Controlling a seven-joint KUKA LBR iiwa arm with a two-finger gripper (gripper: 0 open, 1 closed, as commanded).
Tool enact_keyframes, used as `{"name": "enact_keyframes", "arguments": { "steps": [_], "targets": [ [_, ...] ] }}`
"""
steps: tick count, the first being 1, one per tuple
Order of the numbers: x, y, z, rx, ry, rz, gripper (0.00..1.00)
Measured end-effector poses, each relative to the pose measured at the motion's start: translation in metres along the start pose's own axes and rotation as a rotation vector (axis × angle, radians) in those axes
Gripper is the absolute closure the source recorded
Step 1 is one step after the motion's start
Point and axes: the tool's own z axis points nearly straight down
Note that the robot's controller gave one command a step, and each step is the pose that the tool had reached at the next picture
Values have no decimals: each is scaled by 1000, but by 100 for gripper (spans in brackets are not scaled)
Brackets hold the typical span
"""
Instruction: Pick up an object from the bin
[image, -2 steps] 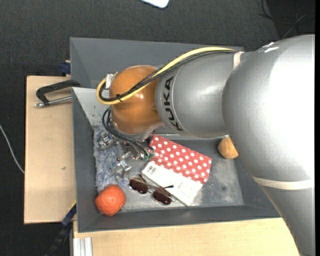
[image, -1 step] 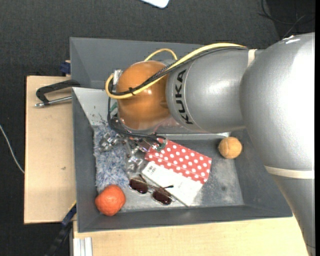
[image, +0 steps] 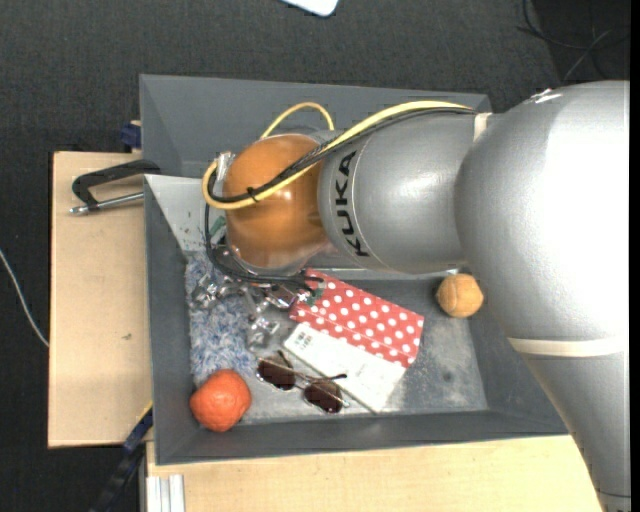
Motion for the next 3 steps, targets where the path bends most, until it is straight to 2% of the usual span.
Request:
{"name": "enact_keyframes", "arguments": {
  "steps": [1, 2, 3],
  "targets": [
    [-15, 3, -3, 5, -3, -341, 100],
    [-15, 3, -3, 4, -3, -341, 100],
    [-19, 3, -124, 5, -5, -338, 100]
  ]
}}
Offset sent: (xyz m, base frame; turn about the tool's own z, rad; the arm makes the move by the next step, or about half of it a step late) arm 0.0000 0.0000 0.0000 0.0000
